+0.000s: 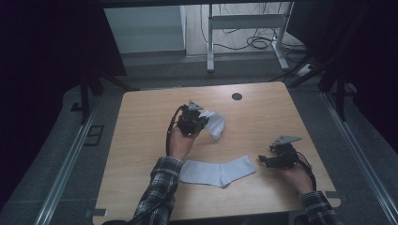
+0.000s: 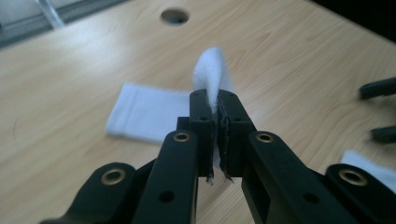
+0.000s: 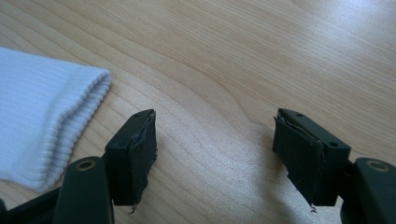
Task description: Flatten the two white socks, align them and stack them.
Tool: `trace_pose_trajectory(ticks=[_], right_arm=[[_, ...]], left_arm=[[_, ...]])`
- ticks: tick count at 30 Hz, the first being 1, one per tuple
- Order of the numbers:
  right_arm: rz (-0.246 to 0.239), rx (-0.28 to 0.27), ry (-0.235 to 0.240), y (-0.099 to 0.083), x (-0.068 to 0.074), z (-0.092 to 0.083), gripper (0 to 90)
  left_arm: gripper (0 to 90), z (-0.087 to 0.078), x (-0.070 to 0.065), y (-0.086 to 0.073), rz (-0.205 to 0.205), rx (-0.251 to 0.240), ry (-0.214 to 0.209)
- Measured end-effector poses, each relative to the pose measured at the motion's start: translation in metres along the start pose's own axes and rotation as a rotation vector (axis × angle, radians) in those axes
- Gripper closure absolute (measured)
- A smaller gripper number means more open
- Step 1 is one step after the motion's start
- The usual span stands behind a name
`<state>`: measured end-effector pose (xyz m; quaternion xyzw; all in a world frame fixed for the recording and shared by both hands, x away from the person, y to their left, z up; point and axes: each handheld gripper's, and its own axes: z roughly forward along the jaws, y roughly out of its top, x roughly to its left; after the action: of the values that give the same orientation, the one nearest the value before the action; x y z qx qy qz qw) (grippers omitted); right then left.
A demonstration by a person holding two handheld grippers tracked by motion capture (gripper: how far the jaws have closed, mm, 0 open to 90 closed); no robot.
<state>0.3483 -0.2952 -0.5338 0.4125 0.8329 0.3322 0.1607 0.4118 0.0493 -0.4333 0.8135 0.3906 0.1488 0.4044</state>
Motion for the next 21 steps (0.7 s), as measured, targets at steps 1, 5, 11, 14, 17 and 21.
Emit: trace_pose_trajectory(ticks=[1,5,11,14,17,21], right_arm=[[-0.001,0.000,0.000,0.000,0.000,0.000,30.4],[0.001,-0.001,0.000,0.000,0.000,0.000,30.4],[-0.003,-0.001,0.001,0.000,0.000,0.000,30.5],[0.000,0.000,0.002,0.000,0.000,0.000,30.5],[0.001,0.001,0.003,0.000,0.000,0.000,30.5],[-0.001,0.001,0.001,0.000,0.000,0.000,30.5]], left_arm=[[85.5,0.000,-0.005,0.006,0.015,-0.004,-0.003],[85.6,-0.001,-0.023,0.029,0.049,-0.036,-0.020],[85.6,-0.011,-0.043,0.057,0.080,-0.095,-0.037],[85.5,-0.035,-0.052,0.077,0.095,-0.185,-0.049],[85.6,-0.055,-0.051,0.085,0.101,-0.222,-0.031],[85.6,-0.061,-0.039,0.074,0.095,-0.178,0.009]])
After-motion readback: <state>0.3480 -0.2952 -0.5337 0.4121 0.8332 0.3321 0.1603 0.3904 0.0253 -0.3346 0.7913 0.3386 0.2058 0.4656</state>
